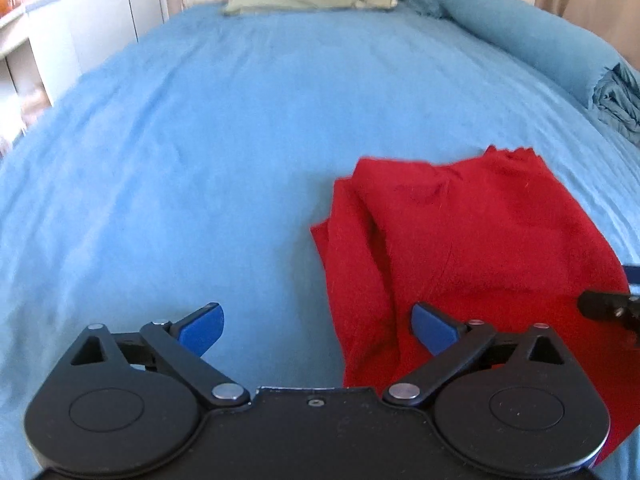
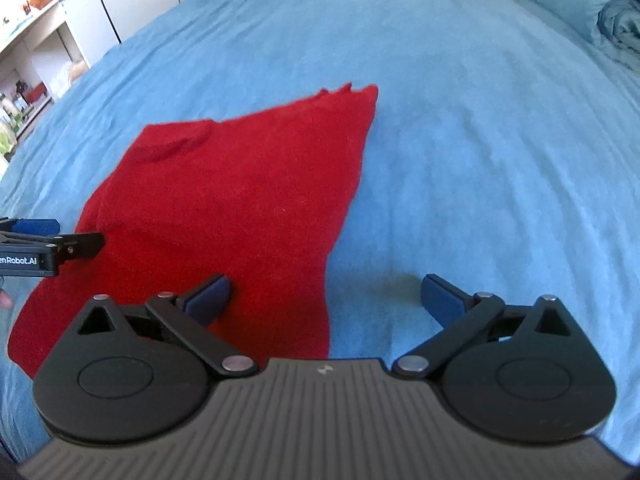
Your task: Fold small clothes
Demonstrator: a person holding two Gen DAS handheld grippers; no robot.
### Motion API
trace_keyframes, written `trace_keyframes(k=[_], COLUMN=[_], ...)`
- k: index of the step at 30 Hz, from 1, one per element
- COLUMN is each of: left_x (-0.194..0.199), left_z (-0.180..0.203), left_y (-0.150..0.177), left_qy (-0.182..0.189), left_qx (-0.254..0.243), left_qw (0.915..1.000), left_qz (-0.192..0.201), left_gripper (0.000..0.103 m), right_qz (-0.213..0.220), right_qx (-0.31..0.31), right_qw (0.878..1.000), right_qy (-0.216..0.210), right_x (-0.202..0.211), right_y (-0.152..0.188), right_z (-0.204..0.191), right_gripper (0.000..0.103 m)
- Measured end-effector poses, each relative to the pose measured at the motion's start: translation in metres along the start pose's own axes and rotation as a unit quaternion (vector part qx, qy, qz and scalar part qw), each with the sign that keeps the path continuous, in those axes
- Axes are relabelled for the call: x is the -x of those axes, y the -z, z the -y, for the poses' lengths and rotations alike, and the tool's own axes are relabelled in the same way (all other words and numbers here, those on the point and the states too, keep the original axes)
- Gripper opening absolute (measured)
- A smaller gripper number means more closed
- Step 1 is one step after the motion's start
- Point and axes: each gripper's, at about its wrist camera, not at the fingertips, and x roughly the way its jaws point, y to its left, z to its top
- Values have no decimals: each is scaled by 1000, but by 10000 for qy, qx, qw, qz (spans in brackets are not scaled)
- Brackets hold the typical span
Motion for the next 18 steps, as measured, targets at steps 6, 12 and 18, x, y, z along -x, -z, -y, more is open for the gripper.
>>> trace_keyframes(k=[6,12,18], left_x=[75,203,316], left_z=[-2,6,19], left_y=[-26,-46,-24], left_qy=[-111,-437,-684], left_qx=[422,648,691], left_qw=[9981,9928,9883], left_qz=[428,905,1173], left_gripper=[100,103,103], right_qz=[780,1280,1391], right_qx=[88,105,-29], right_qw=[9969,9915,9898], right_qy=[72,217,314], right_x=[71,193,300], right_y=[-14,-35,-25], right_z=[-14,-38,-56], right_gripper=[103,103,103])
